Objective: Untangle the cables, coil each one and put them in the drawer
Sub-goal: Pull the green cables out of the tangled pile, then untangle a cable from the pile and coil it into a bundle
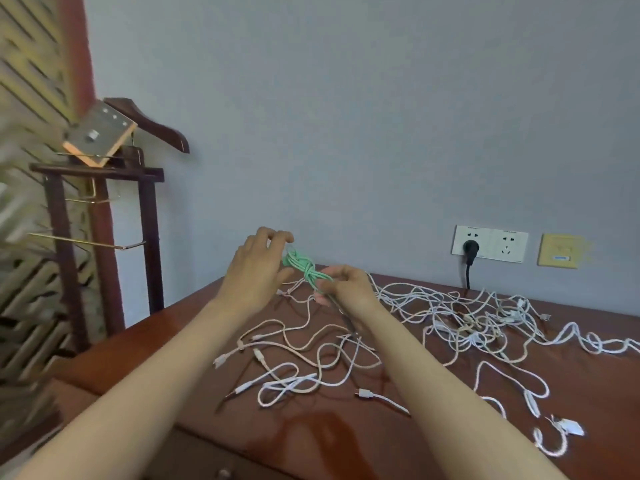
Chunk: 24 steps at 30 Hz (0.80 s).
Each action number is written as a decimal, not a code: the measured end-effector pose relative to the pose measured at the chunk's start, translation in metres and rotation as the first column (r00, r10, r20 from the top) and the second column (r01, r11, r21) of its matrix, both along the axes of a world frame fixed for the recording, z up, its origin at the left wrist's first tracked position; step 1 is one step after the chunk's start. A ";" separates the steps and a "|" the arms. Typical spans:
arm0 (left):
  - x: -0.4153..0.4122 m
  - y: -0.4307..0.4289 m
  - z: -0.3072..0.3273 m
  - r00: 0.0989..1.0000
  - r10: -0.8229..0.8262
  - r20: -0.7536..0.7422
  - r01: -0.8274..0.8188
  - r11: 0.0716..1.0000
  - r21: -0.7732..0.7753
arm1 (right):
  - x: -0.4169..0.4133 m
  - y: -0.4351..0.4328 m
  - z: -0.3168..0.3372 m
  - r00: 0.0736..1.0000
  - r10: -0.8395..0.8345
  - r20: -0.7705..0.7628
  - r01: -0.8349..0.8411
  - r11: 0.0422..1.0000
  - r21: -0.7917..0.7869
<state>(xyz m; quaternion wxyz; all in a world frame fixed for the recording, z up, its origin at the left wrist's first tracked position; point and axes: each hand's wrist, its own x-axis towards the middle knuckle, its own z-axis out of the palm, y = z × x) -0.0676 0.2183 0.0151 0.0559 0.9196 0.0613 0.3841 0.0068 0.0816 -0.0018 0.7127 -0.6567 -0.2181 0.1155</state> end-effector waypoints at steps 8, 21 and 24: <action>-0.030 0.055 -0.013 0.937 0.042 -0.346 0.097 0.923 0.373 | -0.036 0.070 -0.018 0.993 0.108 -0.043 -0.111 0.992 -0.059; -0.072 0.132 -0.045 0.843 0.252 -0.475 -0.050 0.916 0.398 | -0.072 0.133 -0.048 0.985 0.167 0.053 -0.136 0.921 -0.364; -0.080 0.142 -0.061 0.789 0.281 -0.546 -0.097 0.935 0.342 | -0.075 0.137 -0.058 0.925 0.188 0.330 0.023 0.839 -0.544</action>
